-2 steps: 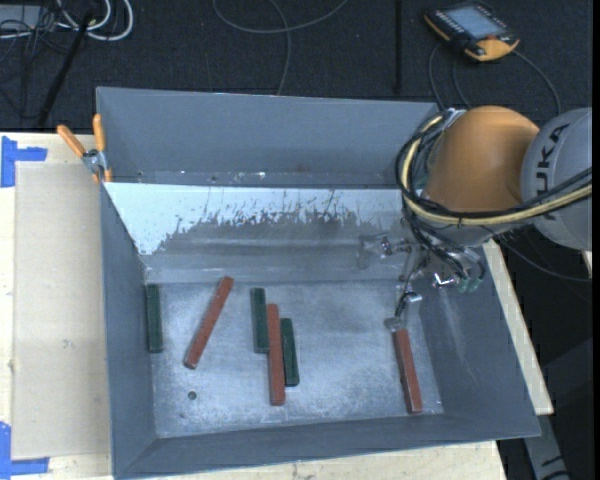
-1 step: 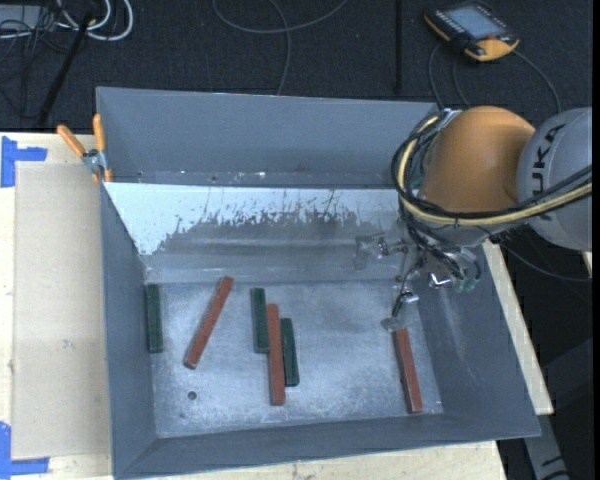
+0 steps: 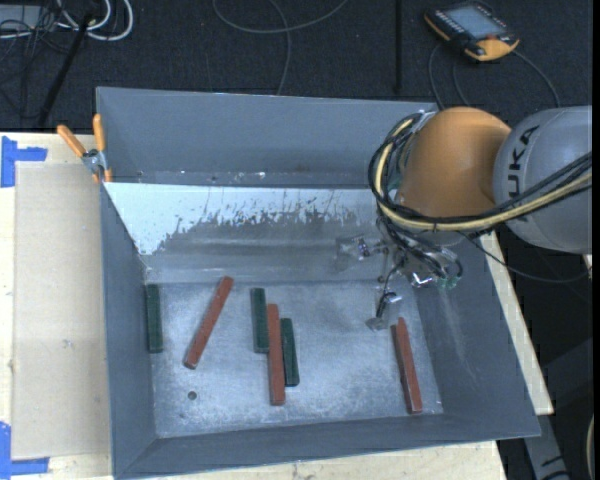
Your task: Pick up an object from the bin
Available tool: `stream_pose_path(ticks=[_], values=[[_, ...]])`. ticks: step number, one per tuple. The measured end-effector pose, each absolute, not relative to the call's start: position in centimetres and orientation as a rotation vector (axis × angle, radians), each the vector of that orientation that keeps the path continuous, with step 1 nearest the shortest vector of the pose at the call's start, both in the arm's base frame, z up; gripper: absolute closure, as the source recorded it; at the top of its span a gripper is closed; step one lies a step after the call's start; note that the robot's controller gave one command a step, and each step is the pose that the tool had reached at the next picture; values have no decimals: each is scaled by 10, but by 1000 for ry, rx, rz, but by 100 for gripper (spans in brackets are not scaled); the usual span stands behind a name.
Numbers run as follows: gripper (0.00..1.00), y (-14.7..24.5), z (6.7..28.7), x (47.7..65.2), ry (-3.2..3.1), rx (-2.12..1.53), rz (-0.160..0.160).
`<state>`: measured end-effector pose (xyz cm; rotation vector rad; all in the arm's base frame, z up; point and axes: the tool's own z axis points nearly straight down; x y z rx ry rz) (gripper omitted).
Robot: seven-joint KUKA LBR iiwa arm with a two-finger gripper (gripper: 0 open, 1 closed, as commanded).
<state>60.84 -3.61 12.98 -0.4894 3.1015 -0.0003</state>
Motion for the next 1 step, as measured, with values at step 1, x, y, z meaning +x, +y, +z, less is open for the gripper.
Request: stream_pose_path(ticks=[1], values=[[0,-9,141,584,3030,-838,2]])
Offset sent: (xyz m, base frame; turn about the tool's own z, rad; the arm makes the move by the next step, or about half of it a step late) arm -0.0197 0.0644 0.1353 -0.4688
